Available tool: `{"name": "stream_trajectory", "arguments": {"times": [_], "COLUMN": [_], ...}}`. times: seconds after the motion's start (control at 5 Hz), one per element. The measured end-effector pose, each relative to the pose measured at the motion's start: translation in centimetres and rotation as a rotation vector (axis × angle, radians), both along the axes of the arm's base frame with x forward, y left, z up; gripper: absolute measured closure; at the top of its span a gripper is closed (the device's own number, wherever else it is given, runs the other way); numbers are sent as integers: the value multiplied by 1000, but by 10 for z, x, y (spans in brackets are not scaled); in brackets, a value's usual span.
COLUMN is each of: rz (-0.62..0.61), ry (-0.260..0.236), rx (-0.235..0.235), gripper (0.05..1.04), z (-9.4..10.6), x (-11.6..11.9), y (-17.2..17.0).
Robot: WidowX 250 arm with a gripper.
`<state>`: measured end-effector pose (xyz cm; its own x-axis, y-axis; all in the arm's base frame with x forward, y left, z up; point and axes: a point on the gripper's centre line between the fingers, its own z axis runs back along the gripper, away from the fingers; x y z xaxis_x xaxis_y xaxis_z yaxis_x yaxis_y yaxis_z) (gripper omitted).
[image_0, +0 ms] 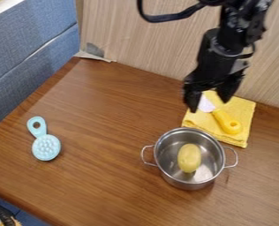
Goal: Move the blue brush to the left side of the yellow towel
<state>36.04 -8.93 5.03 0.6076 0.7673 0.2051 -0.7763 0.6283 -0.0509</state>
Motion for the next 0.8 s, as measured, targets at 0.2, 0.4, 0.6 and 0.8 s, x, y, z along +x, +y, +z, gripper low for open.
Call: {"name": "stream_trajectory", "arguments": {"times": [0.2, 0.4, 0.6, 0.8], "rz": [68, 129, 170, 209], "ry": [11, 21, 77, 125], "rx": [11, 23, 24, 22], "gripper": [83, 83, 83, 83], "z": [16, 24, 19, 8], "x": [-19, -41, -62, -85], "y": [30, 66, 99, 133]}}
